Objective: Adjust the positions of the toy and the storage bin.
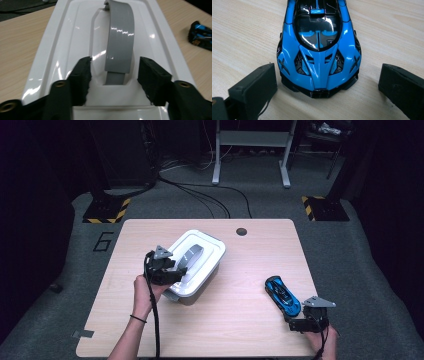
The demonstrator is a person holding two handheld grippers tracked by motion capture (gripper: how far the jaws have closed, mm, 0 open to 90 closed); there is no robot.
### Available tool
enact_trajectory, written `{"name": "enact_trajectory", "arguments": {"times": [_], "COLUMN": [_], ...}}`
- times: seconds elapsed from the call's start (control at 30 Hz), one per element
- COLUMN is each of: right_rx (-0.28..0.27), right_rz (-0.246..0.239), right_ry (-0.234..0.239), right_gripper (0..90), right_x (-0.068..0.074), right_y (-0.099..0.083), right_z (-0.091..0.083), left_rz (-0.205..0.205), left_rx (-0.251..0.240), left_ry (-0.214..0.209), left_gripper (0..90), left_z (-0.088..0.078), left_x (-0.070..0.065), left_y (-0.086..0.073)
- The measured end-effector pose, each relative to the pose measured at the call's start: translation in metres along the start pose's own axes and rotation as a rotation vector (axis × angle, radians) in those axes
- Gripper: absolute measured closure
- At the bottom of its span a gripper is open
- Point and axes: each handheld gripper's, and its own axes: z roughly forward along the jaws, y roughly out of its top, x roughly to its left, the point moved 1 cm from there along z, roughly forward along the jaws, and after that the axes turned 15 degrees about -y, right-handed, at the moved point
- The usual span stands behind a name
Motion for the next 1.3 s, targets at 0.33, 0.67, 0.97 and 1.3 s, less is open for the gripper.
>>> {"name": "enact_trajectory", "arguments": {"times": [0.33,0.67,0.97,1.3], "right_rx": [0.000,0.000,-0.002,-0.002], "right_rz": [0.000,0.004,0.006,0.006], "right_ry": [0.000,0.002,-0.002,-0.003], "right_gripper": [1.0,1.5,1.8,1.8], "right_x": [0.000,0.000,0.000,0.000], "right_y": [0.000,0.000,0.000,0.000], "right_z": [0.000,0.000,0.000,0.000], "left_rz": [-0.017,-0.067,-0.115,-0.146], "left_rx": [-0.027,-0.013,-0.042,-0.064], "left_ry": [0.017,0.038,-0.067,-0.046], "left_gripper": [22.7,14.3,20.2,21.9], "left_z": [-0.033,-0.047,-0.039,-0.038], "left_x": [0.023,0.046,0.045,0.033], "left_y": [-0.012,-0.029,-0.039,-0.042]}}
